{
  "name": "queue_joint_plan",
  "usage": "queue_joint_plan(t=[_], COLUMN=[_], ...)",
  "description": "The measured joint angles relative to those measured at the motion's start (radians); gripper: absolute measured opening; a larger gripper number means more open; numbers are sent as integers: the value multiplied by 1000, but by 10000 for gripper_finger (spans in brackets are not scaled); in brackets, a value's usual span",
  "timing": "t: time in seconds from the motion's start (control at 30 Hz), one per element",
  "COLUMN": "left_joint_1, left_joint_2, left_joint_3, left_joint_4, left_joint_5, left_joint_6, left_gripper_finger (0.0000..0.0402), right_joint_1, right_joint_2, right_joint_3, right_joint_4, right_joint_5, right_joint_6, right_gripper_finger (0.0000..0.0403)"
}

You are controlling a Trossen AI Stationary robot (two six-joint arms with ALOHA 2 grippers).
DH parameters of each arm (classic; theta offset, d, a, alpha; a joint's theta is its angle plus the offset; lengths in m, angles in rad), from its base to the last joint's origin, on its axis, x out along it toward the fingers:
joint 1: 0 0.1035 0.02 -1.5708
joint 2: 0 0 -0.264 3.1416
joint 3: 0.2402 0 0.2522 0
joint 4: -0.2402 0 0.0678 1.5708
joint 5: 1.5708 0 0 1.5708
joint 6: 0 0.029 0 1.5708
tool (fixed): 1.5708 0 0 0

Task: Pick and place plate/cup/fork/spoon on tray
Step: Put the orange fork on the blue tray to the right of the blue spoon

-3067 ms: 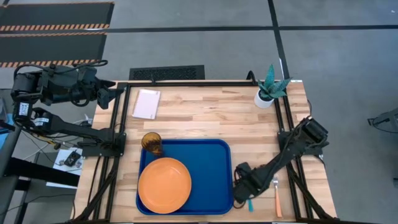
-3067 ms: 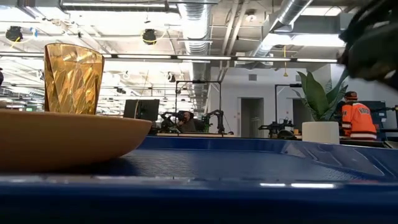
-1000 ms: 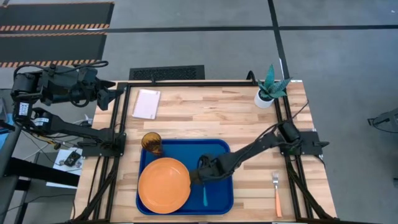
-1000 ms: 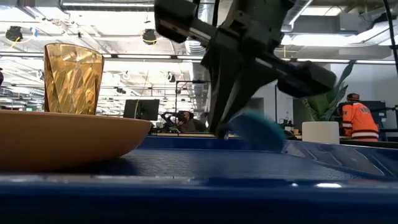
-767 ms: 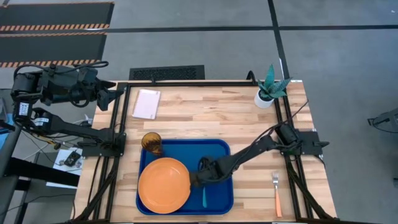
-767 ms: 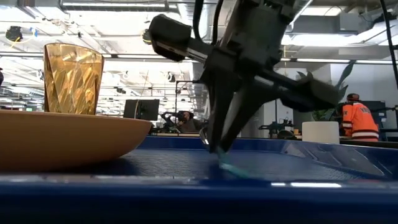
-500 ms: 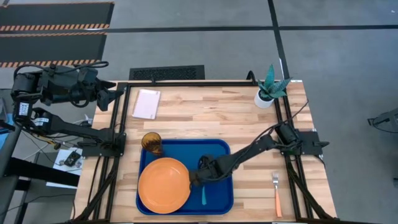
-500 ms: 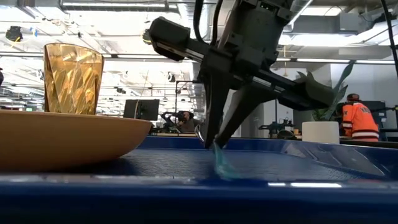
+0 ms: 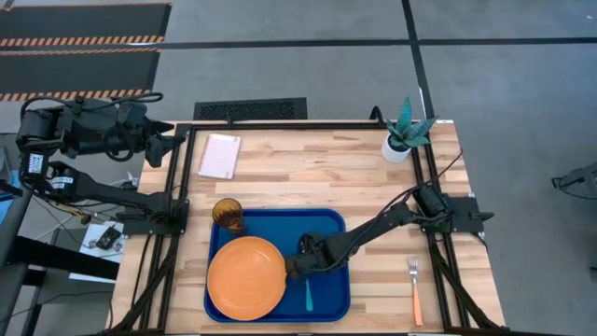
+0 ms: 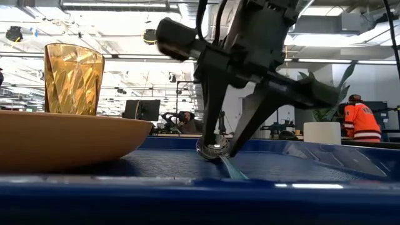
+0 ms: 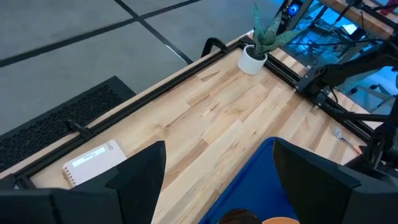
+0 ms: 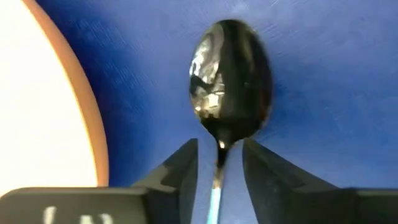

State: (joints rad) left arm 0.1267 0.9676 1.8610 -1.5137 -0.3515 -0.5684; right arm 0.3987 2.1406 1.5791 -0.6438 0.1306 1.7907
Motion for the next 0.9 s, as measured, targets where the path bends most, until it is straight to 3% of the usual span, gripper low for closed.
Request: queue_joint_plan(t=[0.33,0.63,0.77,0.9], left_joint_1=[0,0,0,0], left_joint_2=[0,0,0,0], left_joint_3=[0,0,0,0], left_joint_4=[0,0,1,1], left_joint_5=[4,29,29,29], left_joint_6=[16,34,33,33], left_gripper_finger=[282,282,282,282], right_joint_1=[64,264,361,444], right_joint_2=[-205,-322,-325,-359], right_joint_3=[1,0,-15,-113], right_joint_4=[-334,-764,-800,-719], right_joint_5=[78,31,-41,-133], right_joint_6=[-37,202,293,397], right_gripper_finger=[197,235,237,235])
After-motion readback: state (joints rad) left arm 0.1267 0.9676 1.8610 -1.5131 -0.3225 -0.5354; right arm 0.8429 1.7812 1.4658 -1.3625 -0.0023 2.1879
